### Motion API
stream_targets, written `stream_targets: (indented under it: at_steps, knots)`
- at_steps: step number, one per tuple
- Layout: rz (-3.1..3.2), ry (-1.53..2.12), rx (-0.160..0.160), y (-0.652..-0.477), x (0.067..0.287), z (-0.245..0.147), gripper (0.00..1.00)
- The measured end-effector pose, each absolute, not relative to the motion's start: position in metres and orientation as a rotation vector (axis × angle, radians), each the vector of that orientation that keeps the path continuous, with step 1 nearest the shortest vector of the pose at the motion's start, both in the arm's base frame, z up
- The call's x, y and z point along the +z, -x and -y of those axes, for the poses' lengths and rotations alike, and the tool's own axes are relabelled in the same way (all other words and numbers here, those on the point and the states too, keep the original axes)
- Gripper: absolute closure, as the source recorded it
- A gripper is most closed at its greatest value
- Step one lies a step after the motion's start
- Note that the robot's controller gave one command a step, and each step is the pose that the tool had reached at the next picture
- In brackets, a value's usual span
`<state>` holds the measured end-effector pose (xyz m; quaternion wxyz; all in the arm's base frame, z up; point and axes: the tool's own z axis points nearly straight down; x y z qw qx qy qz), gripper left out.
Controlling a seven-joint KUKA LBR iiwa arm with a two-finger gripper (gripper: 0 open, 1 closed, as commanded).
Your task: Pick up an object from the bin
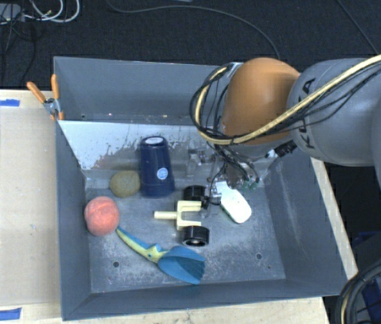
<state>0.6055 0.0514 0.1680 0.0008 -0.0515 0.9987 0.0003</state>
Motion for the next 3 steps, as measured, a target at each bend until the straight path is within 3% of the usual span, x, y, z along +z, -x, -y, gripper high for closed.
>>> stream_targets:
  at_steps: [2, 3]
  knots:
    - [-3.105, 0.47, 0.002, -0.609, 0.113, -0.05, 0.0]
    - [-3.115, 0.459, 0.004, -0.618, 0.067, -0.049, 0.0]
